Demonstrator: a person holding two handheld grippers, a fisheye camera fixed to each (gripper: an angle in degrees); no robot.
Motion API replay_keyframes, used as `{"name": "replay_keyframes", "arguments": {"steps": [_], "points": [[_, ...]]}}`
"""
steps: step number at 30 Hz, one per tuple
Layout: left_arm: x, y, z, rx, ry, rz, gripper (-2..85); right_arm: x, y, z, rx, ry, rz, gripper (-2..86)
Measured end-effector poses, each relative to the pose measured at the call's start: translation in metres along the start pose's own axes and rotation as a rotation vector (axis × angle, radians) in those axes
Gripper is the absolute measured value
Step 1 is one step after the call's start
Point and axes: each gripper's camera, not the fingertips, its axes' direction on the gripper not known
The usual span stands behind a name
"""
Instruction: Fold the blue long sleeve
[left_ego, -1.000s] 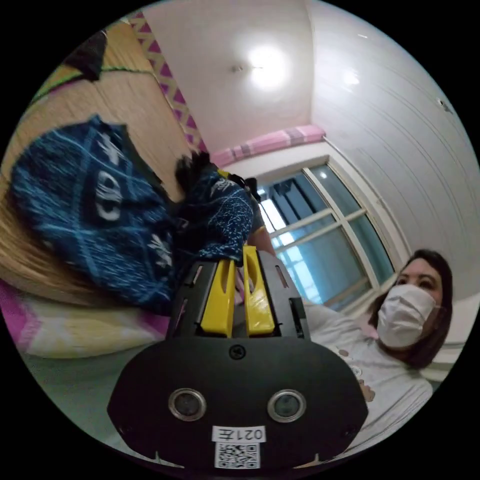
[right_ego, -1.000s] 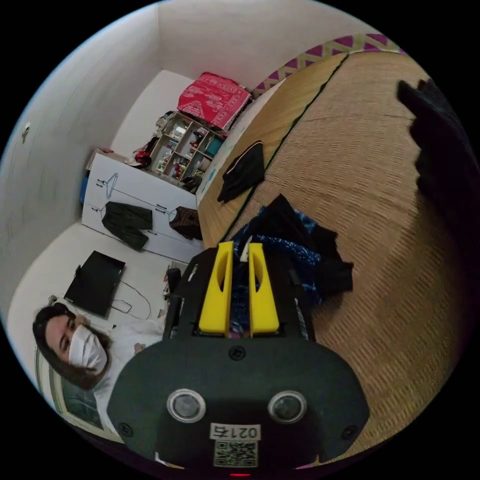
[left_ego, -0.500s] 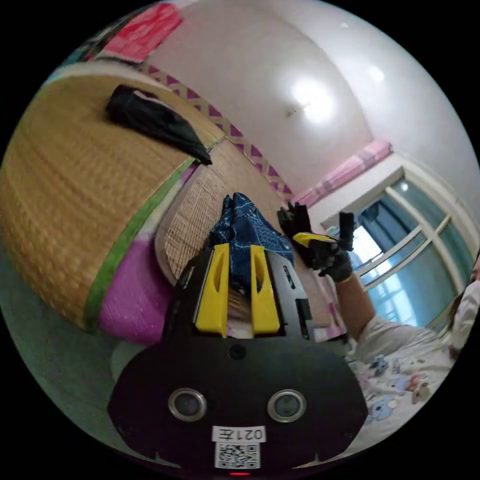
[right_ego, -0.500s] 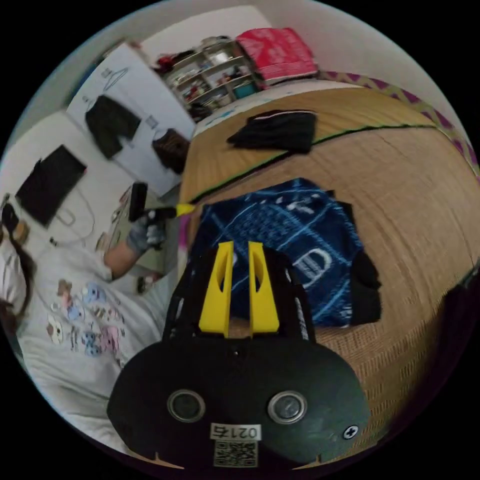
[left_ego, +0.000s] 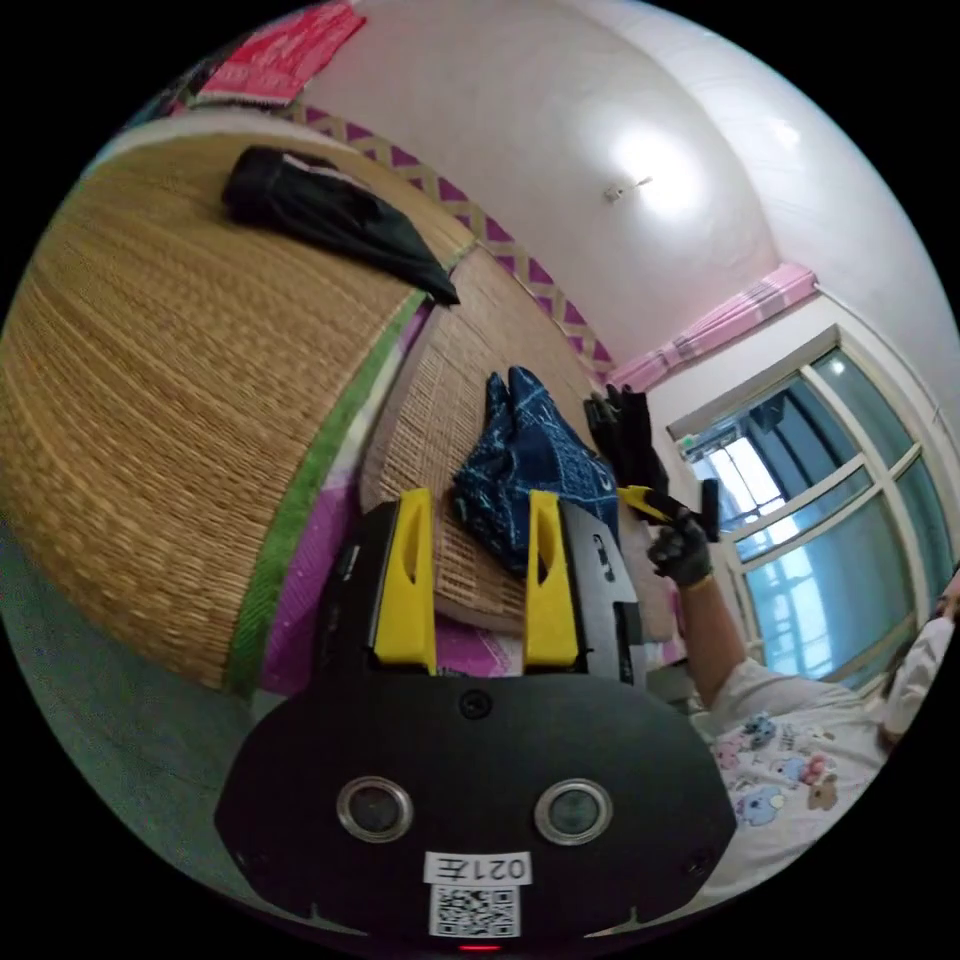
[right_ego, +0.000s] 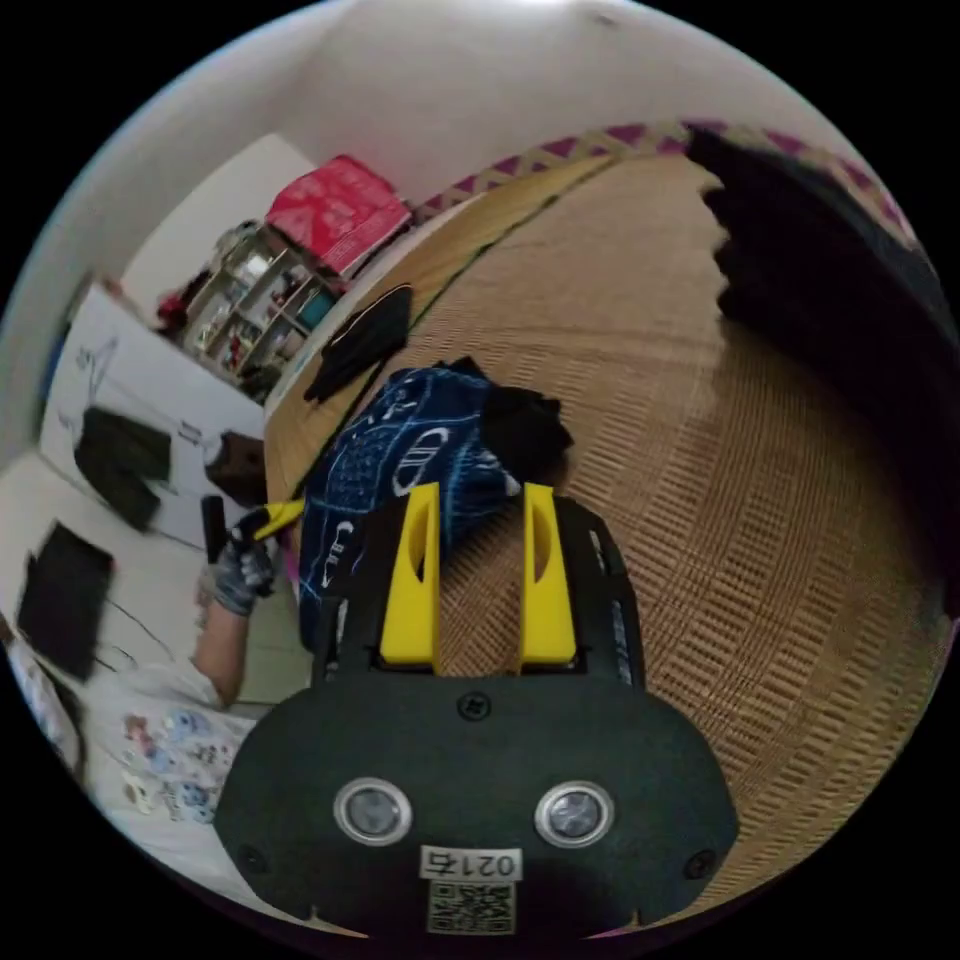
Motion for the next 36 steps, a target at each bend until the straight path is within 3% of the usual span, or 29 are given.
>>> {"name": "replay_keyframes", "arguments": {"steps": [3,9,15,19,24,28,34,36], "points": [[0.001,0.002,0.014,-0.044,0.069,-0.024,14.3,0.054,-0.011,0.022,-0.059,-0.211,0.155,13.7],[0.020,-0.009,0.041,-0.175,0.069,0.006,12.8,0.082,-0.039,0.059,-0.049,-0.474,0.232,12.6],[0.018,-0.005,0.065,-0.278,0.140,-0.047,2.5,0.086,-0.054,0.090,-0.094,-0.547,0.248,6.5],[0.043,-0.008,0.042,-0.169,0.253,-0.015,-0.3,0.073,-0.061,0.070,-0.081,-0.552,0.166,5.9],[0.134,-0.043,0.040,-0.145,0.283,0.227,-0.6,0.048,-0.077,-0.019,0.014,-0.452,-0.006,5.8],[0.233,-0.091,0.088,-0.191,0.303,0.448,-0.4,0.054,-0.090,-0.104,0.145,-0.337,-0.060,5.9],[0.362,-0.167,0.220,-0.243,0.299,0.568,2.5,0.109,-0.106,-0.210,0.385,-0.075,0.055,6.9],[0.382,-0.180,0.263,-0.262,0.226,0.538,3.7,0.136,-0.111,-0.217,0.419,0.083,0.157,13.1]]}}
